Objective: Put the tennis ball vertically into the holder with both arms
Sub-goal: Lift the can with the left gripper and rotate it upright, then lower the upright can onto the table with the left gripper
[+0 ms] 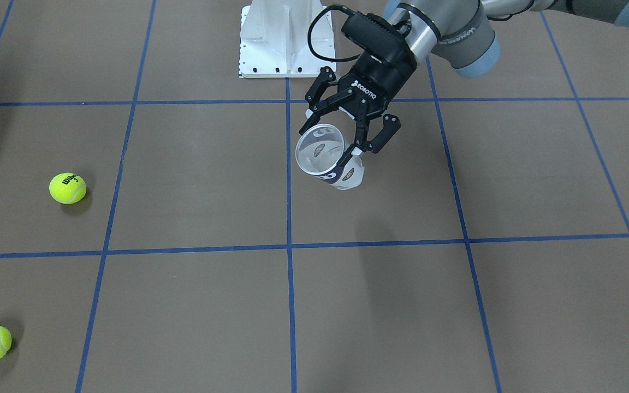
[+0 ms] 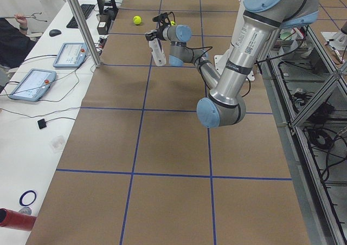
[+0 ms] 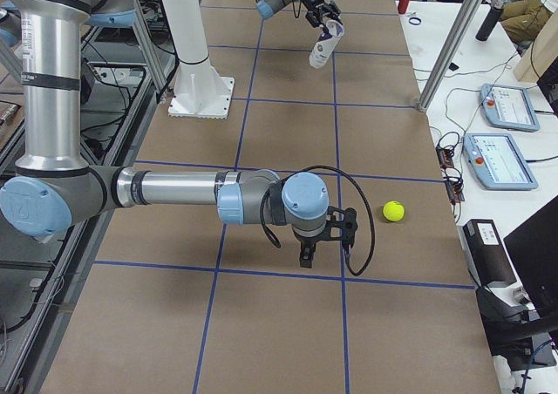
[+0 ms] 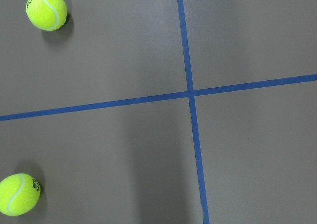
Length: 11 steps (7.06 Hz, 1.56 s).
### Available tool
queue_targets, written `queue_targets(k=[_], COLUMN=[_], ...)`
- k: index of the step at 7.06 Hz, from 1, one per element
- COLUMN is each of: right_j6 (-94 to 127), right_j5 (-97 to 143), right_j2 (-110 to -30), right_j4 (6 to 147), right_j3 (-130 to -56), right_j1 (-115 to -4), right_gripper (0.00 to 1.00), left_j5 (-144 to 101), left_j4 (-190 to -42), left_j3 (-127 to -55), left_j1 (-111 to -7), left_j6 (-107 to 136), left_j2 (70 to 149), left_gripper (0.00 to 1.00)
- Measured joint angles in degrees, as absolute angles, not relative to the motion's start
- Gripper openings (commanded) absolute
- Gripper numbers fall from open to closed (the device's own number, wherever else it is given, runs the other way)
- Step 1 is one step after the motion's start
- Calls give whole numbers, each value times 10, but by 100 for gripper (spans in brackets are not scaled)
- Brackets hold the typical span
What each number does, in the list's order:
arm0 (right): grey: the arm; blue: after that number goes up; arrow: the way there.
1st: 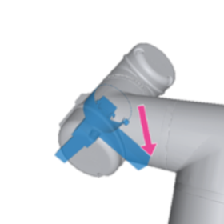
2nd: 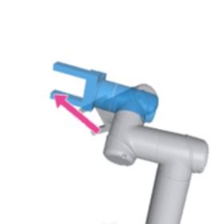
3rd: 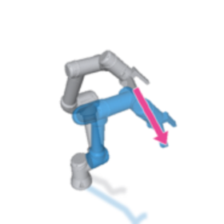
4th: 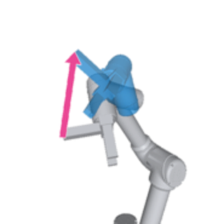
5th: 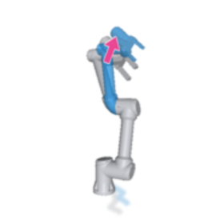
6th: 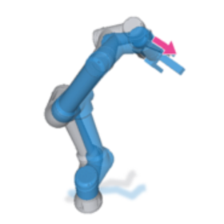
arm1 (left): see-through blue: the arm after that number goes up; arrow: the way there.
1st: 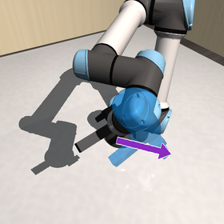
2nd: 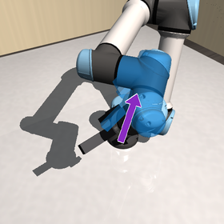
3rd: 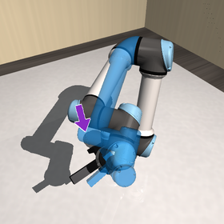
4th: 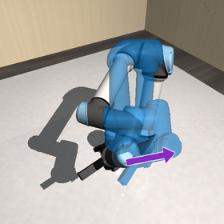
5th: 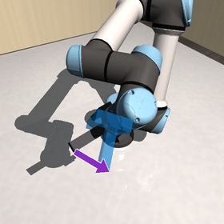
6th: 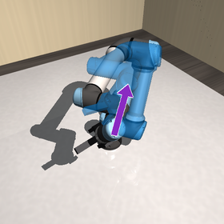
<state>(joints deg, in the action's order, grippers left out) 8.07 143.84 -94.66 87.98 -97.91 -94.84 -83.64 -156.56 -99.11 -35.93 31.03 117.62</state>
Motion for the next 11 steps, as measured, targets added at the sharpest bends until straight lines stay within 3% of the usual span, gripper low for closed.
queue_targets(k=[2, 4, 11], right_j6=[81, 80, 81], right_j5=[1439, 1440, 1440], right_j2=[-947, -947, -947], right_j4=[880, 879, 879], right_j3=[-979, -979, -979], right_j1=[-948, -948, -948], right_gripper=[99, 99, 99], left_j5=[-760, -712, -703], left_j4=[-1769, -1864, -1901], left_j3=[-888, -832, -797], left_j1=[-332, -298, -279], left_j6=[325, 314, 281], left_j2=[1167, 1167, 1177], left_gripper=[45, 42, 43])
